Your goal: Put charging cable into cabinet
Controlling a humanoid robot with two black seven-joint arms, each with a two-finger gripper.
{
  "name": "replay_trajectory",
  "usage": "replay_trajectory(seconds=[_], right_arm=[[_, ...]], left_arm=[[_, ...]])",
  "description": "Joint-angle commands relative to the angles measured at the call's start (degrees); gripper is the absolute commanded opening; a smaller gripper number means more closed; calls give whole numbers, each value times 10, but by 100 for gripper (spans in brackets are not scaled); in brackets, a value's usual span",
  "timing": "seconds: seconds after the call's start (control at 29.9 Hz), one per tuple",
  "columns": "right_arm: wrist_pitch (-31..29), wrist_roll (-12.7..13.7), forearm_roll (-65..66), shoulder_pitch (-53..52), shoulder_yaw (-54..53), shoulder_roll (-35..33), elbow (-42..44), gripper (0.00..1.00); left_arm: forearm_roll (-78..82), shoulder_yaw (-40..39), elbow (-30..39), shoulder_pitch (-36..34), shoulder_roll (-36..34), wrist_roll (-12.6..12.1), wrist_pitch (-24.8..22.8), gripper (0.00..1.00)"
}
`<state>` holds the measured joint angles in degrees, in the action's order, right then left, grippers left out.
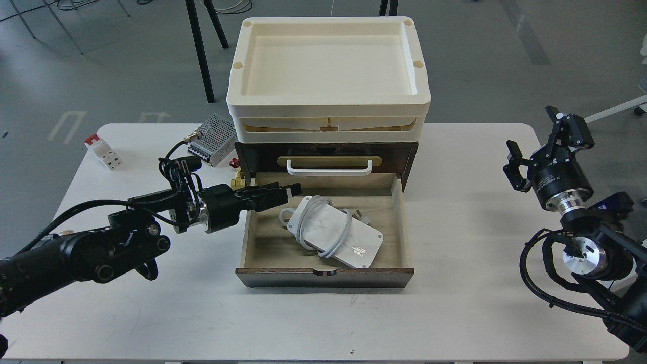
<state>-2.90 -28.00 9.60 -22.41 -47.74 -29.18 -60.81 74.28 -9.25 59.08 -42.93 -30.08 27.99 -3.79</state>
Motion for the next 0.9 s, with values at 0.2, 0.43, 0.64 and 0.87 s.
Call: replay_trajectory(seconds=[0.2,0.43,0.64,0.87], right_arm=[[0,0,0,0,0,0,0,99],[0,0,0,0,0,0,-1,99],[0,0,0,0,0,0,-2,99],[0,0,-1,0,-1,0,-3,99]], left_arm=[[-86,-64,89,71,-152,0,-2,89],[-320,-93,81,116,-190,0,-5,89],[-529,-113,43,116,-162,0,-2,92],[-571,-197,-95,116,-46,0,-11,94]])
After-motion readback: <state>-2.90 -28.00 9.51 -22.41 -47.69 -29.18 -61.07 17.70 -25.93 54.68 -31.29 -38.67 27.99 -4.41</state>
